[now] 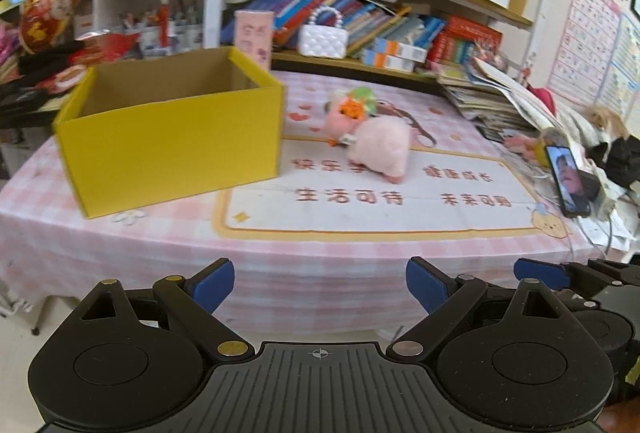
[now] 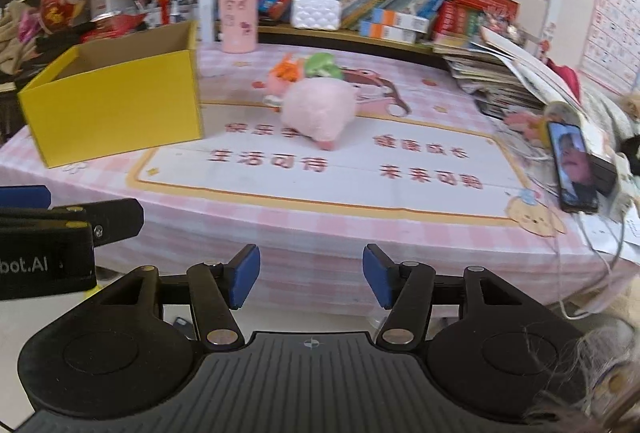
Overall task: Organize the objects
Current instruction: 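Move both open tools toward the pink plush toys on the mat, then grasp the large pink plush pig with the left tool while the right tool grasps the pink chick plush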
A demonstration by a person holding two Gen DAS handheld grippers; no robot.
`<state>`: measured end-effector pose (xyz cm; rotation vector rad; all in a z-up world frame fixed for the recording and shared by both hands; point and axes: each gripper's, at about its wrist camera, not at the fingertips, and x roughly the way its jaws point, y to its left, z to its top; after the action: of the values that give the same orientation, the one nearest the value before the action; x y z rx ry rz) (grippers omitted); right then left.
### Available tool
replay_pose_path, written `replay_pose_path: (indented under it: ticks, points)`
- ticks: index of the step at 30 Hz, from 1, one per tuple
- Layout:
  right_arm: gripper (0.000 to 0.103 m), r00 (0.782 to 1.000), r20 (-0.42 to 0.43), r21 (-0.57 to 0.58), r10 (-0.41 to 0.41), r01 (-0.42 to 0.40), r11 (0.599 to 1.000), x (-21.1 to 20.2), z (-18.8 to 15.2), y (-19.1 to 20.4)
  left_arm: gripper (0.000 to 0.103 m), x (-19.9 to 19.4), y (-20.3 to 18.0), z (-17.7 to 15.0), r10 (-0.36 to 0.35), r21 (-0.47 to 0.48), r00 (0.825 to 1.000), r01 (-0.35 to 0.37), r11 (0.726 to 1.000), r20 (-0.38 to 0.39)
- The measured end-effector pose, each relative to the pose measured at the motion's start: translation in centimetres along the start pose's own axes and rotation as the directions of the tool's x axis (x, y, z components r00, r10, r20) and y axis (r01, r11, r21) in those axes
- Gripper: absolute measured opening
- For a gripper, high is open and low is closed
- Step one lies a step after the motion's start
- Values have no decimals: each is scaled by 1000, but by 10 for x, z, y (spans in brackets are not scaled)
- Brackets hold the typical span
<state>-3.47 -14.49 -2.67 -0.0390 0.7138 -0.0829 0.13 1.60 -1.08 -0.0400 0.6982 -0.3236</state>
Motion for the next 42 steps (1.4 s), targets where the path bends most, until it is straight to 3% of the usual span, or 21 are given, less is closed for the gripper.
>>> replay_pose_path:
  ticks: [8, 21, 26, 33, 37, 42]
  points:
    - [55, 996, -73, 66, -55, 60, 996, 22, 5, -37, 95, 28, -30, 13, -38, 63, 998, 41, 997, -48]
    - [55, 998, -53, 111, -44, 50, 993, 72, 44, -97, 95, 84, -65, 53, -29, 40, 998, 31, 999, -63]
    - [55, 999, -27, 122, -42, 45, 992, 88, 62, -117, 95, 110, -78, 72, -10, 12, 998, 11, 1000, -57]
    - [55, 998, 6, 133, -55, 54, 990, 104, 82, -147, 95, 148, -96, 100, 16, 54, 1000, -15, 998, -16]
    - [55, 998, 8, 145, -68, 66, 987, 112, 87, -162, 94, 171, -102, 112, 68, 58, 998, -69, 996, 14]
    - [55, 998, -10, 155, -69, 70, 986, 123, 91, -177, 94, 200, -106, 121, 117, 65, 993, -117, 991, -1]
